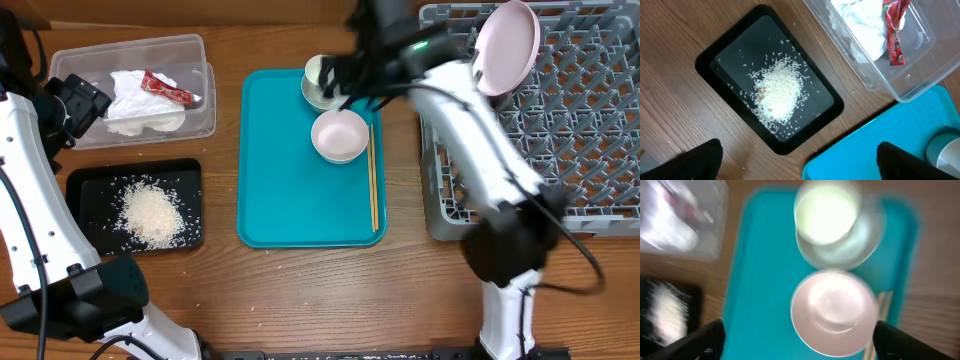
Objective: Sort waste into correct bins and load items into the dishwasher
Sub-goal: 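Move the right gripper to the pink bowl on the teal tray and grasp it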
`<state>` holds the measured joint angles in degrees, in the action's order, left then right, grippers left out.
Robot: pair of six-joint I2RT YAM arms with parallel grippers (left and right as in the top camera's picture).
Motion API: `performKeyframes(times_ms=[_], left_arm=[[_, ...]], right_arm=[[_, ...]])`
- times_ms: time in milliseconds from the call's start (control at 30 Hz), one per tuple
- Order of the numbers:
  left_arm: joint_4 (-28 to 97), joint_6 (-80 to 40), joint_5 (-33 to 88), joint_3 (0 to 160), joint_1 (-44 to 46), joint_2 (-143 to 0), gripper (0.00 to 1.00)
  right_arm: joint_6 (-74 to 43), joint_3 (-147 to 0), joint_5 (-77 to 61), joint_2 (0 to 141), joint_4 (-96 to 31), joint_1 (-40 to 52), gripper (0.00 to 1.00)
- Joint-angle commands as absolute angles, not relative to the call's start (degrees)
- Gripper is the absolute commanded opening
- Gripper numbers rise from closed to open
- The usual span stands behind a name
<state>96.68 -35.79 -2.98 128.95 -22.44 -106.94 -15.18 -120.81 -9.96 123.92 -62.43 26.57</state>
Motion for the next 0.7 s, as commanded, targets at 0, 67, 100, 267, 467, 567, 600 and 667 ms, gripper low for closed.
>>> performKeyframes(times_ms=[0, 67, 100, 267, 467, 567, 600, 667], left_arm=[[96.79, -34.87, -2.98, 129.03, -22.48, -107.0, 1.0], [96.79, -34.87, -2.98, 129.03, -22.48, -107.0, 1.0], [96.79, -34.87, -2.98, 129.03, -22.48, -107.02, 1.0], [96.79, -34.87, -2.98, 129.03, -22.48, -107.02, 1.0], [96.79, -34.87, -2.98, 129.03, -22.48, -107.02, 1.0], [96.79, -34.87, -2.98, 129.03, -22.48, -107.02, 1.0], [96.79, -34.87, -2.98, 129.03, -22.48, -107.02, 1.0], [96.79, -34.87, -2.98, 129.03, -22.48, -107.02, 1.0]], right_arm=[[-15.27, -116.97, -7.9, 126.82, -59.22, 30.35, 0.91], [-17.06, -115.98, -4.08, 128.57, -57.78, 32.4, 0.91], [-18.09, -115.61, -1.87, 129.45, -57.25, 33.47, 0.91], [-18.02, -115.57, 6.31, 133.58, -56.86, 37.91, 0.75], [-18.02, -115.55, 9.87, 134.54, -56.86, 40.01, 0.61], [-18.04, -115.55, 10.7, 134.67, -56.82, 40.01, 0.57], [-18.06, -115.55, 11.16, 134.69, -56.82, 40.01, 0.55], [-18.02, -115.55, 11.62, 134.76, -56.69, 39.88, 0.49]])
